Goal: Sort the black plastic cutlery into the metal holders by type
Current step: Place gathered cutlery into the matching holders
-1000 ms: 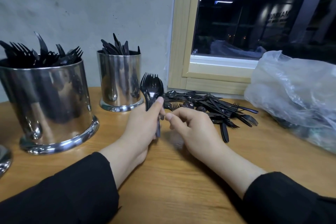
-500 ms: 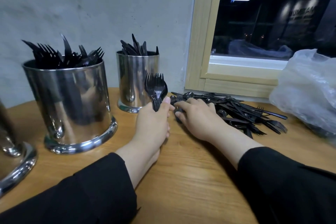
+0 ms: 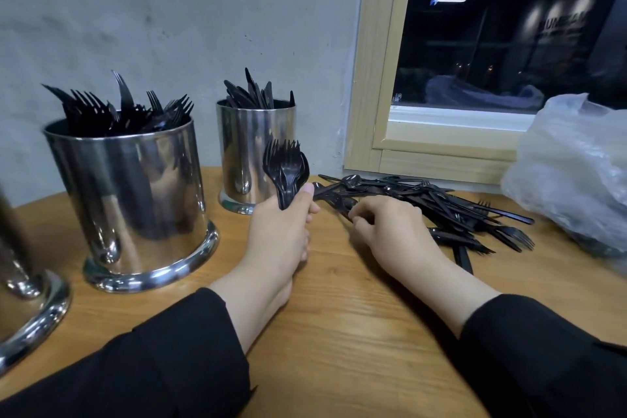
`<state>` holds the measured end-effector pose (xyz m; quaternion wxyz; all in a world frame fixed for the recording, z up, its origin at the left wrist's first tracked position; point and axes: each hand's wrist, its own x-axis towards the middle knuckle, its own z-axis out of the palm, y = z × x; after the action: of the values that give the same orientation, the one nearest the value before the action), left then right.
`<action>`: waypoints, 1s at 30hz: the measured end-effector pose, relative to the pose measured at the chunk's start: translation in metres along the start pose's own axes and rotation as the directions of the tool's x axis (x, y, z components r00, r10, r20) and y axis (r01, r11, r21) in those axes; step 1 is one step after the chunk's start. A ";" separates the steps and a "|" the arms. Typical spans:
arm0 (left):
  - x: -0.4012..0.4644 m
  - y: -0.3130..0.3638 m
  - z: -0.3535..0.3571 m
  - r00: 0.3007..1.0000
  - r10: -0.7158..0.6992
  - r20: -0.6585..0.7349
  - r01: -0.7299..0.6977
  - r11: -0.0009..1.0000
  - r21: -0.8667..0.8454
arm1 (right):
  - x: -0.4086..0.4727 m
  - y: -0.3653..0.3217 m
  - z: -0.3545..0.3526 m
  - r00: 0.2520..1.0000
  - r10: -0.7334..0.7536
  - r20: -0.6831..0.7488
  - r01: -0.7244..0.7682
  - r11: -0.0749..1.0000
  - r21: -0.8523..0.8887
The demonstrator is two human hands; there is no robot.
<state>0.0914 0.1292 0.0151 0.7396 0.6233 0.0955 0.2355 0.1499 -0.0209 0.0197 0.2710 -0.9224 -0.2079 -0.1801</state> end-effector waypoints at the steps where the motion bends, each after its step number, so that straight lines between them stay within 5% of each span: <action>1: 0.000 0.001 0.000 1.000 -0.003 0.001 0.003 1.000 -0.003 | -0.003 0.000 -0.002 0.999 0.028 -0.028 -0.026 0.998 0.064; 7: -0.004 0.000 0.003 0.999 -0.022 0.031 0.022 1.000 -0.004 | -0.020 -0.004 -0.014 0.971 0.090 -0.223 0.011 0.910 0.414; 16: -0.011 0.003 0.008 0.977 -0.076 0.201 0.100 0.988 -0.114 | -0.043 -0.023 -0.014 0.993 -0.102 -0.053 0.114 0.826 0.553; 19: -0.009 0.002 0.007 0.978 -0.086 0.191 0.099 0.993 -0.060 | -0.039 -0.016 -0.015 0.988 -0.150 -0.018 0.140 0.861 0.489; 23: -0.010 0.005 0.009 0.980 -0.072 0.187 0.078 0.997 -0.024 | -0.025 0.007 -0.024 0.985 -0.081 -0.150 0.116 0.963 0.244; 27: -0.015 0.008 0.012 0.977 -0.059 0.203 0.059 0.998 0.006 | -0.015 0.036 -0.030 0.997 -0.061 0.053 0.068 0.988 -0.140; 30: -0.017 0.008 0.011 0.978 -0.063 0.198 0.060 0.998 0.023 | -0.013 0.039 -0.031 0.988 0.006 0.152 0.035 0.964 -0.262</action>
<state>0.0797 0.1129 0.0227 0.7470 0.6466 0.0425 0.1484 0.1506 -0.0730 0.0219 0.1277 -0.9598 -0.2087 -0.1374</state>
